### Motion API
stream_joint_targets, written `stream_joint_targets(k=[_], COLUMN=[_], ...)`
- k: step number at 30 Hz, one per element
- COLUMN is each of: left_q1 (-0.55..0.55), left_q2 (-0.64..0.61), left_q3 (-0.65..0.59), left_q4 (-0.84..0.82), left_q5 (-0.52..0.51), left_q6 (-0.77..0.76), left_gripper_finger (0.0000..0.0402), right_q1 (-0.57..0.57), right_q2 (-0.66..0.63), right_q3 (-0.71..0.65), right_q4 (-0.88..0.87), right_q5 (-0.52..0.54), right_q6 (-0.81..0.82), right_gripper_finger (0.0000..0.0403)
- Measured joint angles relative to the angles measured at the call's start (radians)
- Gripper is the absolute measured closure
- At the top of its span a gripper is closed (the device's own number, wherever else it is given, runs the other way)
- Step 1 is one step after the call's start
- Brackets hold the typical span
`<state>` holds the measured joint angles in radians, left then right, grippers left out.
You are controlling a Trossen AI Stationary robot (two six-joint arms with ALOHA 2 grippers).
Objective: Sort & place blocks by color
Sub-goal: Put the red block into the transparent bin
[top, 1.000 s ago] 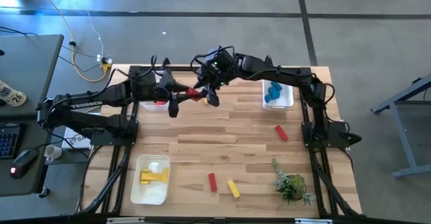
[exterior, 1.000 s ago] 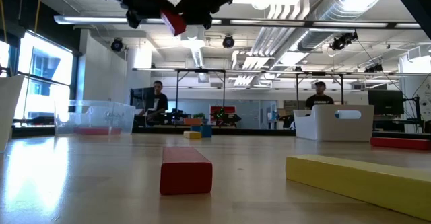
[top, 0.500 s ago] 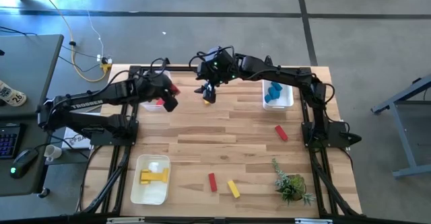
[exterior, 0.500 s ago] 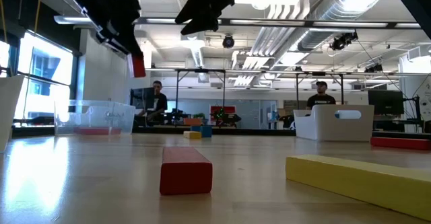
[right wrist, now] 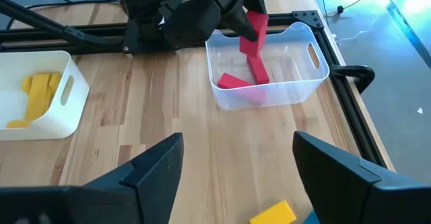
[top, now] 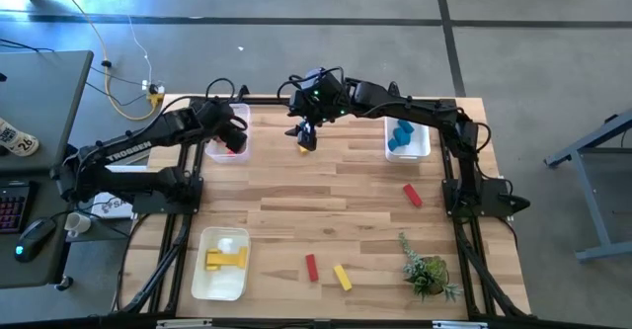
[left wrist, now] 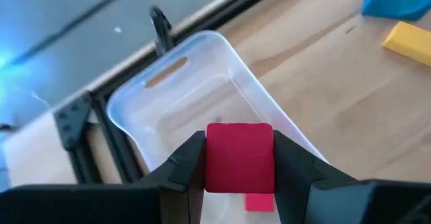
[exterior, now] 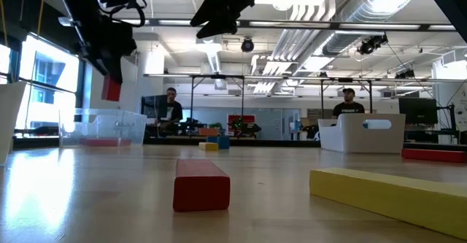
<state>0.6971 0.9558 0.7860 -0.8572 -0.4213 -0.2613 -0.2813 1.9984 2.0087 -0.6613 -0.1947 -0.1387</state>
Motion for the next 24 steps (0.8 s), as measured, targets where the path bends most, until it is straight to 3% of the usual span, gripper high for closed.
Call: stream_joint_targets(k=[4, 11, 24], left_q1=[0.058, 0.125, 0.173], left_q2=[0.019, 0.140, 0.306], left_q3=[0.000, 0.000, 0.000], left_q4=[-0.015, -0.029, -0.026], left_q5=[0.100, 0.169, 0.176], left_q6=[-0.037, -0.038, -0.043], left_gripper_finger=[0.0291, 0.0291, 0.0276], right_q1=[0.000, -0.002, -0.002], right_q2=[0.000, -0.001, -0.001], right_q3=[0.000, 0.000, 0.000], right_q4=[0.000, -0.057, -0.245], right_q5=[0.000, 0.000, 0.133], right_q6=[0.001, 0.119, 0.143], right_gripper_finger=[0.0137, 0.0137, 0.0137])
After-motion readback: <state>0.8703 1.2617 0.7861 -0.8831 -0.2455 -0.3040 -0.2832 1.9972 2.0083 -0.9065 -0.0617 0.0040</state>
